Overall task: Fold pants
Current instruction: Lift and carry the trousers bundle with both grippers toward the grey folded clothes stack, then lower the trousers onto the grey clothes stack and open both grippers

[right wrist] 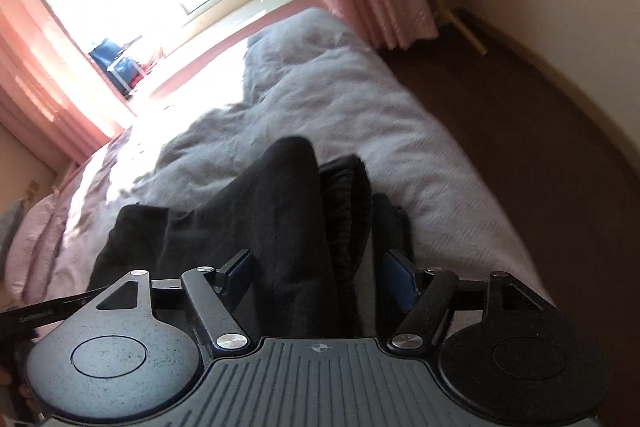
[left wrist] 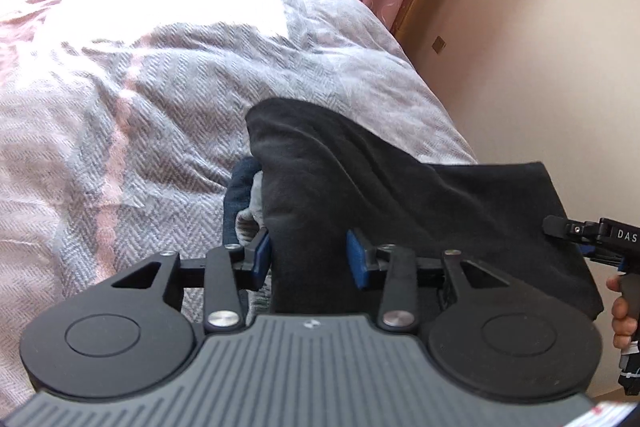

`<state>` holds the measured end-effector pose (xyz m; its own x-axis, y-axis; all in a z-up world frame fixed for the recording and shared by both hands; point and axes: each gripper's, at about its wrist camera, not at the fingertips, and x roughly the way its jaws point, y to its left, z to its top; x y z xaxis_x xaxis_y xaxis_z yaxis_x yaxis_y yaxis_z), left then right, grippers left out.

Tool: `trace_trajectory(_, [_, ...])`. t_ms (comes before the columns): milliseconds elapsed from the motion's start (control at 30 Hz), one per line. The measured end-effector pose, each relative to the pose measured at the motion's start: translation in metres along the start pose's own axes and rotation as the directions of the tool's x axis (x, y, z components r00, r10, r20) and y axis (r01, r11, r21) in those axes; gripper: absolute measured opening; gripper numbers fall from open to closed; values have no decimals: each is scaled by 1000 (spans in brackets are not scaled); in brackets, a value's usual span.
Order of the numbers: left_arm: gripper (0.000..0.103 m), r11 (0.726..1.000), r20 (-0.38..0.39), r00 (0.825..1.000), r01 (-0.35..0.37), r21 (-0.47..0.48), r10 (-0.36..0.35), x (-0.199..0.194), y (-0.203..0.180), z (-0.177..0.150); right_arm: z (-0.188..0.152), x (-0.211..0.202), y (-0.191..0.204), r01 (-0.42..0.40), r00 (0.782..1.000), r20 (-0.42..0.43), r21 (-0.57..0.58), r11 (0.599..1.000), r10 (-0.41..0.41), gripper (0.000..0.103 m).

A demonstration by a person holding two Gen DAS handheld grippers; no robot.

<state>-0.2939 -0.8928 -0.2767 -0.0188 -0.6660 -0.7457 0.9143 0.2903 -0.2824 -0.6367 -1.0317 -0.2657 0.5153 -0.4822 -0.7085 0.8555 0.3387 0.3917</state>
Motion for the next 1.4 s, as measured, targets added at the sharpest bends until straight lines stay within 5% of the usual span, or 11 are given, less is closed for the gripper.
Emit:
trace_trajectory(133, [32, 999, 104, 994, -40, 37, 36, -27, -8, 17, 9, -29, 33, 115, 981, 169, -116, 987, -94, 58])
trace_trajectory(200, [32, 995, 133, 990, -46, 84, 35, -27, -22, 25, 10, -24, 63, 176, 970, 212, -265, 948, -121, 24])
trace_trajectory(300, [29, 988, 135, 990, -49, 145, 29, -6, -40, 31, -1, 7, 79, 248, 960, 223, -385, 889, -172, 2])
trace_trajectory(433, [27, 979, 98, 993, -88, 181, 71, 35, -53, 26, -20, 46, 68, 331, 939, 238, -421, 845, -249, 2])
trace_trajectory(700, [24, 968, 66, 988, -149, 203, 138, 67, -44, 5, -38, 77, 53, 340, 940, 188, -471, 814, -283, 2])
trace_trajectory(900, [23, 971, 85, 989, -134, 197, 120, 19, -51, 13, -8, 16, 46, 201, 973, 172, -317, 927, -152, 3])
trace_trajectory(1100, [23, 974, 65, 998, -18, 227, 3, -36, -76, -25, -41, -41, 59, 158, 982, 155, -347, 924, -110, 3])
trace_trajectory(1400, [23, 950, -46, 993, -89, 299, 107, -7, -79, -81, -97, -10, 46, 164, 986, 56, -285, 944, -155, 3])
